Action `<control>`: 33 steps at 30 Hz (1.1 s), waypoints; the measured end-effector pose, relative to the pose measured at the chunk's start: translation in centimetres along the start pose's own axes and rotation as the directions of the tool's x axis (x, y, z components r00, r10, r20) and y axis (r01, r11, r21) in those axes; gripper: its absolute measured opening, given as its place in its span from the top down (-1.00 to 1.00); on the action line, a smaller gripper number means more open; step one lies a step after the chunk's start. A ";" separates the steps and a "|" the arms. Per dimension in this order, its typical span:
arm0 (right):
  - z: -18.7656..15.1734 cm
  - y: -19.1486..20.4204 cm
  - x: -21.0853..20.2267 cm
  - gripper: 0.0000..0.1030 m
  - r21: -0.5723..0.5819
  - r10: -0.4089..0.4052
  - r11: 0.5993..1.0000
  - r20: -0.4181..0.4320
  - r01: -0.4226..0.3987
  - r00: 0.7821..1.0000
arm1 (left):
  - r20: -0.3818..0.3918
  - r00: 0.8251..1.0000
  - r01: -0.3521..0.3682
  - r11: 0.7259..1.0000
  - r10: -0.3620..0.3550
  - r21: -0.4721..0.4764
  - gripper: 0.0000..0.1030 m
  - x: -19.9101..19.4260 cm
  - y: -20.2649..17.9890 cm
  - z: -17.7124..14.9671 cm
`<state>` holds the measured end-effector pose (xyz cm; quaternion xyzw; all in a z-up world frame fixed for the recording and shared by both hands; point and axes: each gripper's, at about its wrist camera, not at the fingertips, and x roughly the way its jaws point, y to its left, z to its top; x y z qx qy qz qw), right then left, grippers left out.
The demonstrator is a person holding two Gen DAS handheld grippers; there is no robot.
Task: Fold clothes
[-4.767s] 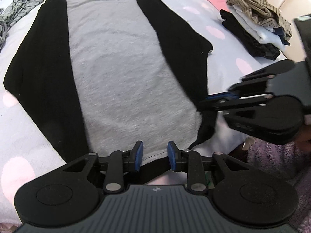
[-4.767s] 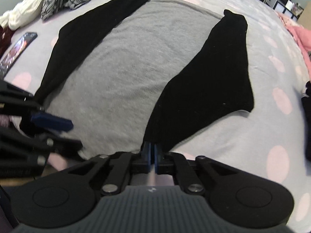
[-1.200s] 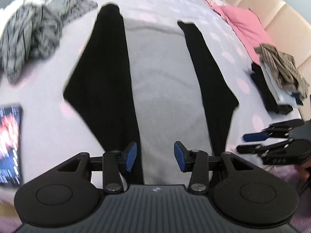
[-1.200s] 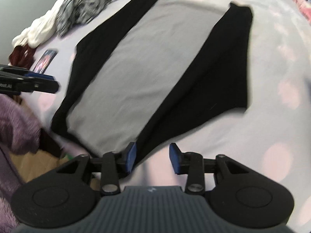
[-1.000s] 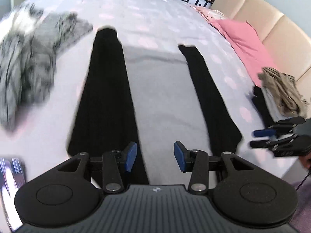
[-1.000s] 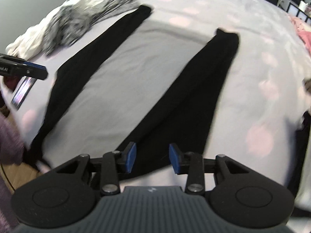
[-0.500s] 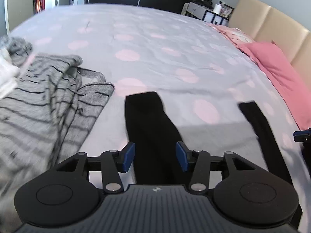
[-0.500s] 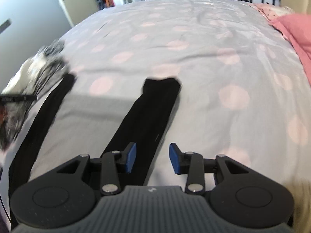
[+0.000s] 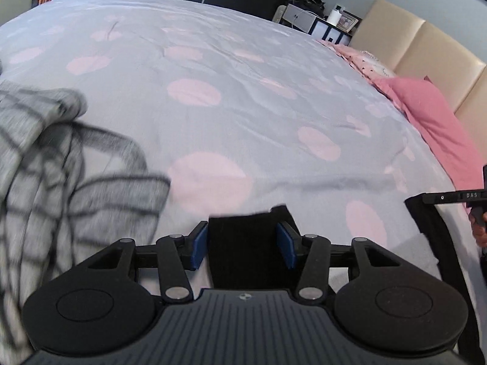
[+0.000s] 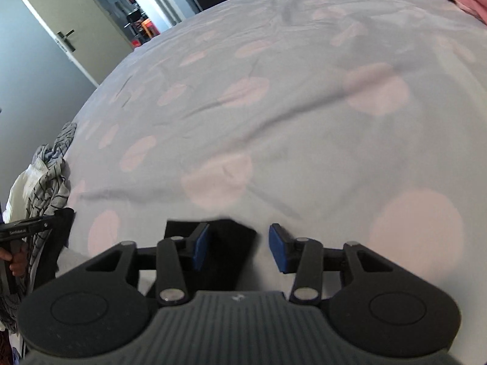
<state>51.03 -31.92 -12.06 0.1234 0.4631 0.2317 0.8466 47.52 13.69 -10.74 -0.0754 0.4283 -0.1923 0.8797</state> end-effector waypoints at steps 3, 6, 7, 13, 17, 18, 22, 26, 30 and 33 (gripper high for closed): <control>0.3 1.5 0.9 0.80 -0.090 -0.013 0.996 -0.032 0.010 0.999 | 0.021 1.000 -0.016 0.999 0.015 0.046 0.27 0.5 -0.9 0.3; 0.6 2.3 0.5 0.86 -0.129 -0.009 0.992 -0.009 0.008 1.000 | 0.046 0.999 0.009 0.999 -0.011 0.046 0.89 0.4 -1.3 0.7; 0.8 2.6 0.0 0.86 -0.137 0.007 0.991 0.004 -0.006 1.000 | 0.054 0.998 0.014 0.999 -0.017 0.050 0.89 0.2 -1.5 0.9; 1.2 4.8 -4.6 0.86 -0.267 0.122 0.958 0.037 -0.108 0.992 | 0.108 0.987 0.101 0.983 -0.118 0.150 0.91 -4.0 -3.4 1.7; -0.4 7.3 -7.9 0.86 -0.426 0.167 0.891 -0.011 -0.156 0.986 | 0.102 0.979 0.152 0.963 -0.178 0.222 0.91 -7.9 -4.5 1.6; -1.1 8.0 -8.4 0.85 -0.470 0.165 0.868 -0.032 -0.161 0.986 | 0.093 0.978 0.158 0.956 -0.185 0.246 0.91 -8.7 -4.9 1.3; -4.9 10.5 -8.7 0.85 -0.627 0.117 0.759 -0.138 -0.178 0.984 | 0.026 0.977 0.190 0.924 -0.210 0.331 0.91 -10.8 -6.4 -0.5; -9.9 12.6 -7.7 0.85 -0.781 0.015 0.603 -0.191 -0.161 0.981 | -0.067 0.971 0.237 0.886 -0.229 0.398 0.91 -11.4 -8.1 -3.7; -14.3 13.6 -8.0 0.76 -0.865 -0.043 0.479 -0.193 -0.150 0.980 | -0.152 0.958 0.284 0.863 -0.242 0.418 0.91 -11.3 -9.4 -6.9; -15.8 13.7 -8.7 0.15 -0.875 -0.078 0.463 -0.199 -0.141 0.977 | -0.205 0.948 0.307 0.865 -0.243 0.396 0.62 -11.5 -9.9 -8.2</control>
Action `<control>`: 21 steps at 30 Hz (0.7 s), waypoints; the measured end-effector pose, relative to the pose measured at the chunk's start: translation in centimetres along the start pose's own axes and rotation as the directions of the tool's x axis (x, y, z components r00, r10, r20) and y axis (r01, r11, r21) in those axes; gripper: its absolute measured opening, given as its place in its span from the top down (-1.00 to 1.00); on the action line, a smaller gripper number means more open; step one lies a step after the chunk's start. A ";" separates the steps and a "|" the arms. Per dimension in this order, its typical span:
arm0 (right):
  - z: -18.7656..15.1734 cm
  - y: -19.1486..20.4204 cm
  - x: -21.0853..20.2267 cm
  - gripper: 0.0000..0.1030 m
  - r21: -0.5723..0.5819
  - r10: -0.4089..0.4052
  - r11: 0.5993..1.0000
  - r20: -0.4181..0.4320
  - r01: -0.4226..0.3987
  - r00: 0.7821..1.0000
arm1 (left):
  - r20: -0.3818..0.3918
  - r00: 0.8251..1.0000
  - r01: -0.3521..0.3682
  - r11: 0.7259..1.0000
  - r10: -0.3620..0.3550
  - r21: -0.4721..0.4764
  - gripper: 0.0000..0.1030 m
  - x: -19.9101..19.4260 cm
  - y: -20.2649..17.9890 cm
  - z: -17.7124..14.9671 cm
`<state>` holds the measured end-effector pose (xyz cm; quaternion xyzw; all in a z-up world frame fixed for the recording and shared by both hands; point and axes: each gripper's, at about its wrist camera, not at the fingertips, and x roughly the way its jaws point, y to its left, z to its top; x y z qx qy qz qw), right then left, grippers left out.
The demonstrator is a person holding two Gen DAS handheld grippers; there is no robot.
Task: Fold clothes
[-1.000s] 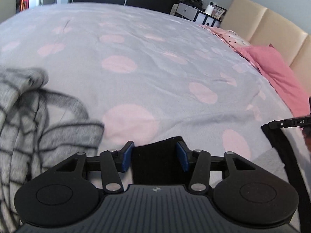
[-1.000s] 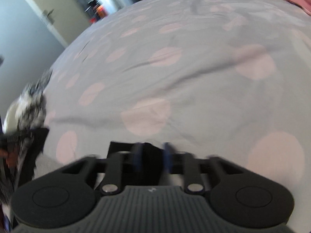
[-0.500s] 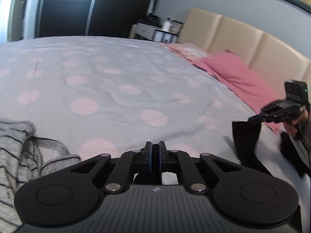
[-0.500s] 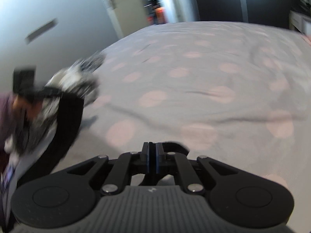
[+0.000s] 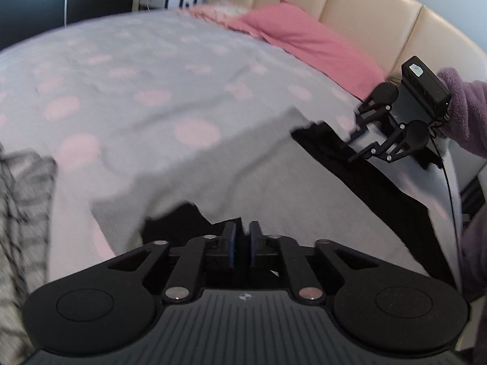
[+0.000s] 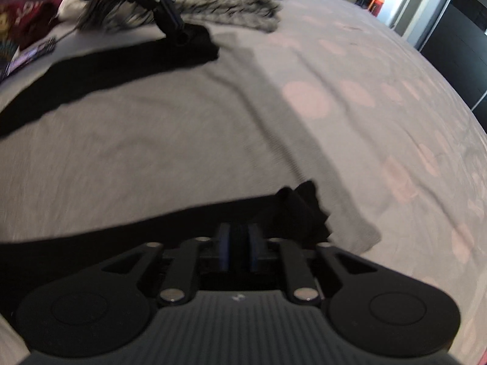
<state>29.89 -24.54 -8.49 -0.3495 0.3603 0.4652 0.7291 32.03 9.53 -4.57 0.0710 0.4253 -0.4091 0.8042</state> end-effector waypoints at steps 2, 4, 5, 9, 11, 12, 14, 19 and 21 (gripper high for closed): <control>-0.5 0.4 -0.9 0.12 0.032 -0.001 0.999 0.004 0.001 1.000 | 0.001 1.000 -0.007 1.000 0.007 0.000 0.02 -0.5 -1.0 0.0; -1.0 0.3 -2.1 0.12 0.097 0.007 0.995 0.037 -0.010 0.999 | 0.023 1.000 0.007 1.000 -0.008 0.015 -0.01 -1.2 -2.1 0.4; -1.3 0.0 -2.6 0.12 0.144 -0.006 0.990 0.061 -0.002 0.998 | 0.034 0.999 0.018 1.000 -0.018 0.020 -0.01 -1.4 -2.7 0.7; -2.0 -1.8 -3.5 0.16 0.355 -0.124 0.932 0.114 0.076 0.986 | 0.049 0.999 0.017 1.000 -0.018 0.024 0.00 -0.8 -5.4 2.7; -1.8 -2.2 -3.1 0.20 0.415 -0.142 0.906 0.131 0.076 0.981 | 0.057 0.998 0.023 0.999 -0.025 0.042 0.04 0.1 -6.8 3.7; -1.5 -2.0 -2.6 0.20 0.419 -0.152 0.904 0.136 0.082 0.979 | 0.057 0.998 0.020 0.999 -0.022 0.050 0.04 0.7 -7.5 4.2; -0.7 -1.3 -1.5 0.22 0.399 -0.199 0.908 0.149 0.126 0.969 | 0.062 0.998 -0.001 0.998 -0.003 0.062 0.04 1.9 -8.7 5.0; 0.5 -1.1 1.2 0.83 0.346 -0.273 0.914 0.134 0.213 0.953 | 0.067 0.998 -0.012 1.000 0.011 0.013 0.04 5.1 -9.8 6.8; 0.3 -1.1 0.9 0.83 0.326 -0.162 0.941 0.186 0.094 0.969 | 0.081 0.997 0.003 1.000 -0.002 -0.012 0.05 6.2 -9.9 7.4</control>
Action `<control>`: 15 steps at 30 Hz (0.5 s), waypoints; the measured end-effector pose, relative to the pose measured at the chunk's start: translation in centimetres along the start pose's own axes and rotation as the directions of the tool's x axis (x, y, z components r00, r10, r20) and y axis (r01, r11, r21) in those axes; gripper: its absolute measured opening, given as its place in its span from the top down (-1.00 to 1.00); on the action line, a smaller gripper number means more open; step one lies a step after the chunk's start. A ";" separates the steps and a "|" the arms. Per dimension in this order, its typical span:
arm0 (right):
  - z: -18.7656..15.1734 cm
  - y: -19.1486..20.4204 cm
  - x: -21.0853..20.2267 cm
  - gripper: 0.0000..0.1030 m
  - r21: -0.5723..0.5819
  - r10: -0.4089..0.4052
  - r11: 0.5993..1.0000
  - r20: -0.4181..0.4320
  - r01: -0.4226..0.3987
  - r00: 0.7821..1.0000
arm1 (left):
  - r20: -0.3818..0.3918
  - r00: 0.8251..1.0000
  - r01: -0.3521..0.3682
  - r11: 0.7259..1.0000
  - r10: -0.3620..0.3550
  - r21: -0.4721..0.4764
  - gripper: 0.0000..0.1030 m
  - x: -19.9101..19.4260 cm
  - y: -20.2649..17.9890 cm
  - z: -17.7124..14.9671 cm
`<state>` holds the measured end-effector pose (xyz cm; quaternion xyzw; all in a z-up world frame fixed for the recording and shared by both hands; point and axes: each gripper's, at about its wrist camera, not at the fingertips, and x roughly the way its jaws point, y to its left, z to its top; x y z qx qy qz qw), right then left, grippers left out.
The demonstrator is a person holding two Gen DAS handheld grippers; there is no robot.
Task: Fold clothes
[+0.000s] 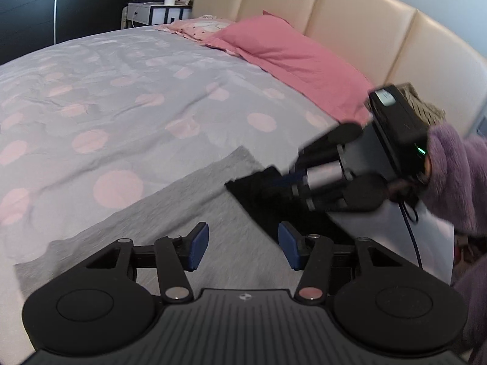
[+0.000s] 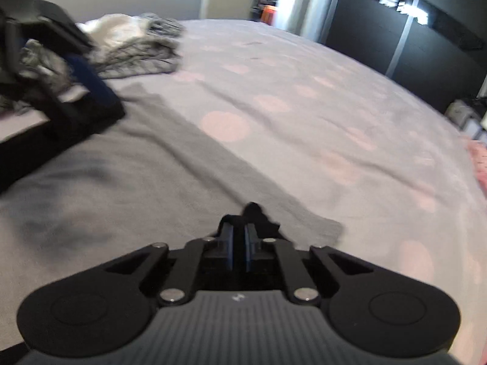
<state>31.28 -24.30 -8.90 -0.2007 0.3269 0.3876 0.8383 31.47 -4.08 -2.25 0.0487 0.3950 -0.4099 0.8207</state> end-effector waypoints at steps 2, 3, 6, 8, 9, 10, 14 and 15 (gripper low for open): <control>-0.3 0.2 -0.6 0.80 -0.015 0.146 0.989 -0.019 -0.146 0.989 | 0.012 1.000 0.016 0.999 -0.016 -0.034 0.04 1.1 0.1 0.5; -0.6 0.5 -0.9 0.70 -0.038 0.150 0.988 -0.030 -0.151 0.988 | 0.017 1.000 0.023 0.998 -0.023 -0.054 0.04 1.7 0.2 0.7; -1.3 -0.1 -2.2 0.31 0.003 0.100 0.995 -0.019 -0.100 0.995 | 0.024 0.999 0.041 0.991 -0.038 -0.128 0.05 3.7 0.4 1.4; -1.5 -1.5 -3.4 0.31 0.098 0.092 0.991 0.015 -0.093 0.996 | 0.024 0.998 0.055 0.981 -0.052 -0.184 0.05 5.2 0.7 1.5; -1.6 -2.2 -3.9 0.31 0.137 0.079 0.987 0.027 -0.082 0.996 | 0.018 0.998 0.061 0.975 -0.058 -0.213 0.05 6.1 0.9 1.5; -1.5 -2.8 -4.2 0.32 0.169 0.052 0.984 0.025 -0.056 0.998 | 0.008 0.998 0.058 0.969 -0.058 -0.241 0.11 6.9 1.2 1.5; -1.6 -5.6 -3.1 0.39 0.320 -0.052 0.945 -0.040 0.062 0.998 | -0.019 0.997 0.061 0.940 -0.071 -0.336 0.27 9.6 2.3 1.3; -1.7 -6.4 -2.6 0.41 0.365 -0.047 0.929 -0.058 0.065 0.997 | -0.020 0.997 0.067 0.934 -0.079 -0.352 0.27 10.1 2.5 1.3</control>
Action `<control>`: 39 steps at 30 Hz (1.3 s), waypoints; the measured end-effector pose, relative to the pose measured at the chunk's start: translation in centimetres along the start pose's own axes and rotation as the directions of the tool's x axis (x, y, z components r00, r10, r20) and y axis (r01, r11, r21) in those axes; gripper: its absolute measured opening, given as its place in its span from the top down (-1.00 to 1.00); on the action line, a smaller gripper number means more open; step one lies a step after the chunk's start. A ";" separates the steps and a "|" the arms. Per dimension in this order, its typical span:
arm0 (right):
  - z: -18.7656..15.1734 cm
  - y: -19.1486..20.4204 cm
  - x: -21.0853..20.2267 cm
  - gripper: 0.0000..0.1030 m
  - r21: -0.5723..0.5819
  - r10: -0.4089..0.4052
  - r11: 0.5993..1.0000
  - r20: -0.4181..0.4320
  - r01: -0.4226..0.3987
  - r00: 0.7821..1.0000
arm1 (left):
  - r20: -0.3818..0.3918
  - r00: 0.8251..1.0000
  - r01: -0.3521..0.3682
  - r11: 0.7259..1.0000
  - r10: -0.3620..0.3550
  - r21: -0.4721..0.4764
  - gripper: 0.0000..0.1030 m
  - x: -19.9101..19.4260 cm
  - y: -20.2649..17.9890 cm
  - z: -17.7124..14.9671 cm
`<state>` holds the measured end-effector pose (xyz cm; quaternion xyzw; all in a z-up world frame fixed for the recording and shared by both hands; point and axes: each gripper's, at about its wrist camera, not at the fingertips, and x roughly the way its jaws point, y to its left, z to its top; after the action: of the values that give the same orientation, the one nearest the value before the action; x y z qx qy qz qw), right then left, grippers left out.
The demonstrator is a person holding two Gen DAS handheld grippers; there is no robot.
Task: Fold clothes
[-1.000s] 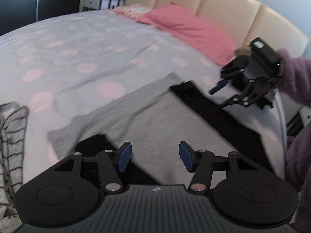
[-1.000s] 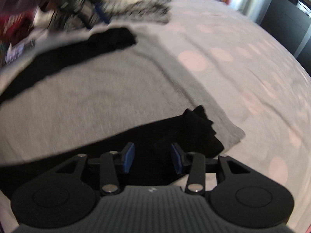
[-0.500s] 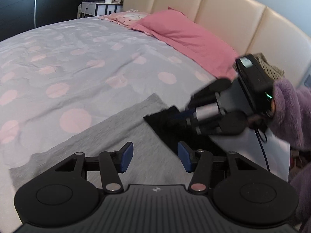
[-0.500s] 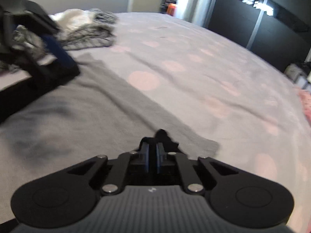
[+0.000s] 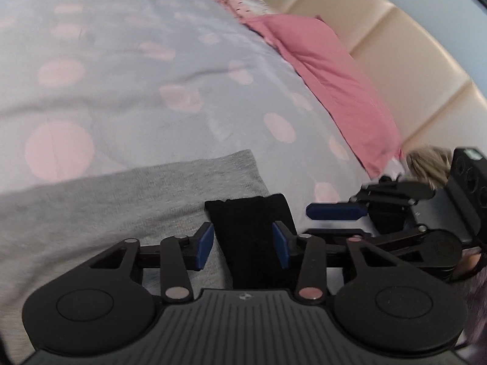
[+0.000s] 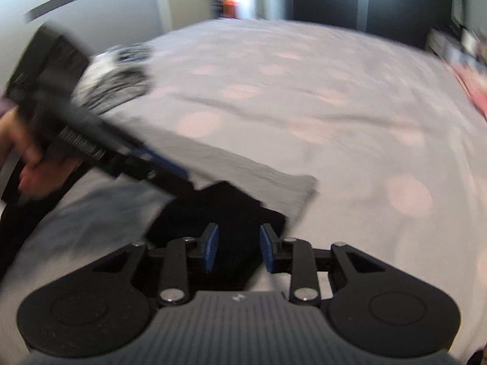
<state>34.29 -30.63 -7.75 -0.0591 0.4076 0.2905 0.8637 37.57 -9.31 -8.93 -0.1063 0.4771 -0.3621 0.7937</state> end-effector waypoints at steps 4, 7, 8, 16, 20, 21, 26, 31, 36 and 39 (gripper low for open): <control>-0.2 -1.5 1.3 0.73 0.105 0.052 0.993 -0.034 -0.048 0.998 | -0.013 1.000 0.012 1.000 -0.012 -0.011 0.55 1.3 0.0 0.1; -0.5 -2.2 1.4 0.94 0.151 0.097 0.984 -0.009 -0.095 0.995 | 0.006 1.000 0.004 0.999 -0.004 0.032 0.93 1.4 -0.5 0.1; -0.4 -2.4 1.4 0.95 0.158 0.091 0.983 0.005 -0.091 0.996 | 0.017 1.000 0.005 0.999 -0.005 0.041 0.97 1.3 -0.6 0.2; 1.6 -4.9 1.4 0.96 0.236 -0.001 0.971 0.114 -0.026 0.994 | 0.136 0.990 -0.040 0.999 0.039 0.007 1.00 0.9 -0.2 2.5; 1.9 -5.5 2.8 0.96 0.259 -0.029 0.966 0.125 -0.005 0.992 | 0.133 0.986 -0.097 0.995 0.097 -0.002 1.00 2.1 0.5 3.3; 2.0 -5.6 3.3 0.97 0.264 -0.037 0.965 0.127 0.002 0.991 | 0.131 0.985 -0.111 0.994 0.111 -0.008 1.00 2.4 0.7 3.3; 1.9 -5.9 5.3 0.95 0.268 -0.048 0.963 0.094 0.021 0.994 | 0.105 0.980 -0.165 0.985 0.170 -0.058 0.98 3.4 1.8 3.1; 1.9 -5.9 2.7 0.52 0.261 -0.067 0.965 0.156 0.025 0.986 | 0.154 0.978 -0.135 0.989 0.142 -0.058 0.68 1.4 1.9 2.8; 1.6 -3.0 2.1 0.62 0.139 0.015 0.990 0.134 -0.033 0.991 | 0.193 0.968 -0.168 0.986 0.162 0.014 0.68 -0.9 0.1 2.2; 0.9 -1.8 4.0 0.61 0.093 -0.048 0.995 0.046 0.043 0.998 | 0.194 0.962 -0.199 0.980 0.190 0.028 0.68 -2.8 0.1 2.0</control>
<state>37.85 -29.98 -10.31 -0.0213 0.3983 0.2530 0.8814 38.48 -7.67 -6.00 -0.0743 0.3987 -0.2817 0.8696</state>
